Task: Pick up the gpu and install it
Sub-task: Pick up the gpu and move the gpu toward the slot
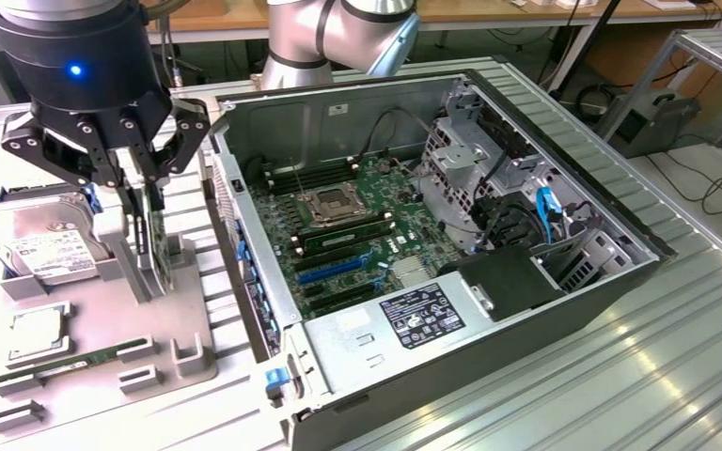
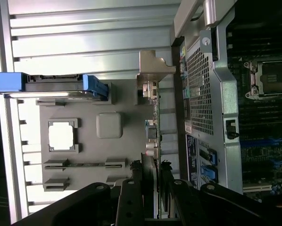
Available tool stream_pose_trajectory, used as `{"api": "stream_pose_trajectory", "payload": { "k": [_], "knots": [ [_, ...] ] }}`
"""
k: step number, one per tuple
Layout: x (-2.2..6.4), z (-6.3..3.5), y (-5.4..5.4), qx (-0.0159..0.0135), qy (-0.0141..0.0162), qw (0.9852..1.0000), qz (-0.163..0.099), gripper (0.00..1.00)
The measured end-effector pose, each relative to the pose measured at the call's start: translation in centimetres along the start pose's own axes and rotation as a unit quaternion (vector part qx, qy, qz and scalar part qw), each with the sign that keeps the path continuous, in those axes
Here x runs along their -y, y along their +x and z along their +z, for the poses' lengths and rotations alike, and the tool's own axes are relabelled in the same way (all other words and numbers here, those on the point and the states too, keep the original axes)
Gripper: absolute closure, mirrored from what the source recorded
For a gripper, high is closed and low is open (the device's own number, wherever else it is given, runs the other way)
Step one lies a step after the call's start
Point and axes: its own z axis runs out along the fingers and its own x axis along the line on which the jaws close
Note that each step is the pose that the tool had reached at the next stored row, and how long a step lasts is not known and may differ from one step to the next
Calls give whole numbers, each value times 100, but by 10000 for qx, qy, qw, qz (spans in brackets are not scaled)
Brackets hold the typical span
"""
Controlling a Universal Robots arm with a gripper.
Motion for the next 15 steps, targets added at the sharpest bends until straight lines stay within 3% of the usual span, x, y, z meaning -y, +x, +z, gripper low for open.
{"api": "stream_pose_trajectory", "payload": {
  "k": [15],
  "knots": [
    [-3, -66, -1, 0, 0, 10000, 0, 73]
  ]
}}
